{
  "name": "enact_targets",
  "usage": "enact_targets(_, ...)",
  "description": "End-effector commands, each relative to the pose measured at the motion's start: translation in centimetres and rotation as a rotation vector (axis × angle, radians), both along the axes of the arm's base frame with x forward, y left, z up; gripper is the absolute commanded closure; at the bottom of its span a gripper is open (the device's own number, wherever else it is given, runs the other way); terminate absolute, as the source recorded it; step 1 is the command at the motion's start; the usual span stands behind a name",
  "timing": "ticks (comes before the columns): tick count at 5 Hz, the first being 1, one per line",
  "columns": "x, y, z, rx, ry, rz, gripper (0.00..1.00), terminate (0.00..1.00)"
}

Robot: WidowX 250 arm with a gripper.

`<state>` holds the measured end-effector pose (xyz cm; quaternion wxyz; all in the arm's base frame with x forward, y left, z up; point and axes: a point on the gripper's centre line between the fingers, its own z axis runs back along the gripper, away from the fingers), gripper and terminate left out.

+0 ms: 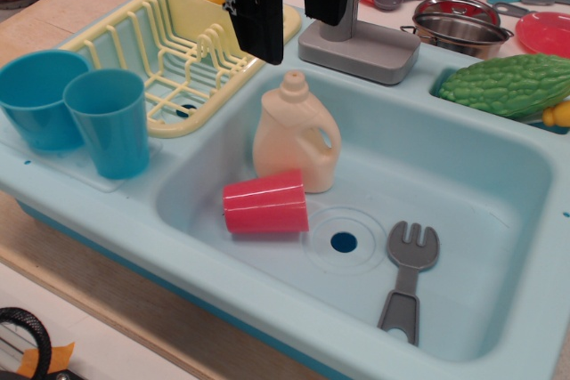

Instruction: Put detergent from sink into drying rack

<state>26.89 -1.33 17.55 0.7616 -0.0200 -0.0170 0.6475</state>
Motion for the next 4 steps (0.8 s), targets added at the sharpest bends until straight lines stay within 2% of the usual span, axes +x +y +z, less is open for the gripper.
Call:
enact_targets(1, 0.0, 0.0, 0.0, 0.0, 0.0, 0.0, 0.0, 0.0)
enact_targets(4, 0.0, -1.2, -3.7, -0.078, -0.006, 0.069, 0.0, 0.0)
